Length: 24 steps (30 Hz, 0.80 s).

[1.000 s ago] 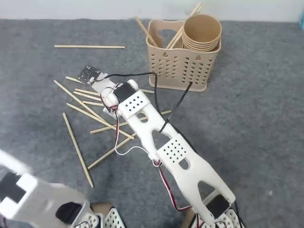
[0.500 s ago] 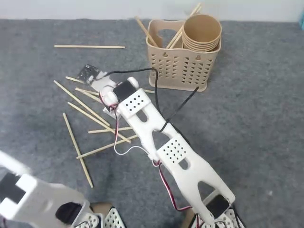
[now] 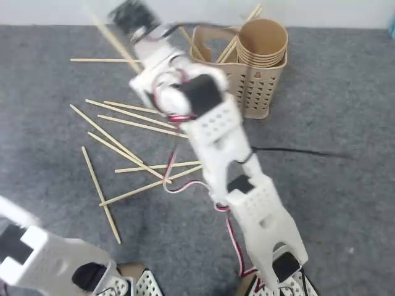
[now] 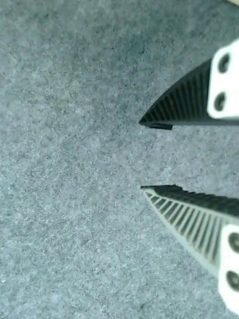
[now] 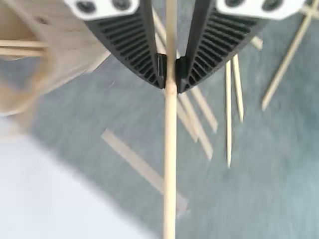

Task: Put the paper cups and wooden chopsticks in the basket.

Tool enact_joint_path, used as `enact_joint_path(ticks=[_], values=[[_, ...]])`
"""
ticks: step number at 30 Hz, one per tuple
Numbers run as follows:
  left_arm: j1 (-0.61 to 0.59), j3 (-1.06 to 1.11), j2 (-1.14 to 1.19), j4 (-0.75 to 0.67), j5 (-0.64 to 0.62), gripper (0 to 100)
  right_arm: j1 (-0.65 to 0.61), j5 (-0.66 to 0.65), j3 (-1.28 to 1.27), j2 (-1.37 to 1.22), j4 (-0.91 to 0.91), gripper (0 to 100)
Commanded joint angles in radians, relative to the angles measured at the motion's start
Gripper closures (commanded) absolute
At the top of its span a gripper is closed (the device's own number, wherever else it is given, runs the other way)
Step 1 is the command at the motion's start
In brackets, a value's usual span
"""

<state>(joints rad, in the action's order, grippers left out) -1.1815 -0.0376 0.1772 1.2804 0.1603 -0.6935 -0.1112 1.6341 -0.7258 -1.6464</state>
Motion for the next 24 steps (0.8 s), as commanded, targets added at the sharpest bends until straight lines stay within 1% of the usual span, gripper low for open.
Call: enact_joint_path(ticks=[1, 3, 7, 10, 13, 18, 24], values=[[0.003, -0.007, -0.017, -0.018, 0.009, 82, 0.073, 0.058, 0.048, 0.165, 0.076, 99.1], [0.003, -0.007, -0.017, -0.018, 0.009, 82, 0.11, 0.118, 0.048, 0.188, 0.136, 99.1], [0.003, -0.007, -0.012, -0.02, 0.009, 82, 0.163, 0.29, 0.048, 0.194, 0.275, 99.1], [-0.003, -0.007, -0.011, -0.021, 0.009, 82, 0.203, 0.358, 0.048, 0.173, 0.384, 99.1], [-0.006, -0.004, -0.011, -0.048, 0.009, 82, 0.249, 0.367, 0.048, 0.131, 0.495, 99.1], [-0.017, -0.004, -0.011, -0.052, 0.009, 82, 0.335, 0.368, 0.048, 0.001, 0.673, 99.1], [-0.015, -0.004, -0.011, -0.054, 0.009, 82, 0.4, 0.379, 0.048, -0.154, 0.82, 99.2]])
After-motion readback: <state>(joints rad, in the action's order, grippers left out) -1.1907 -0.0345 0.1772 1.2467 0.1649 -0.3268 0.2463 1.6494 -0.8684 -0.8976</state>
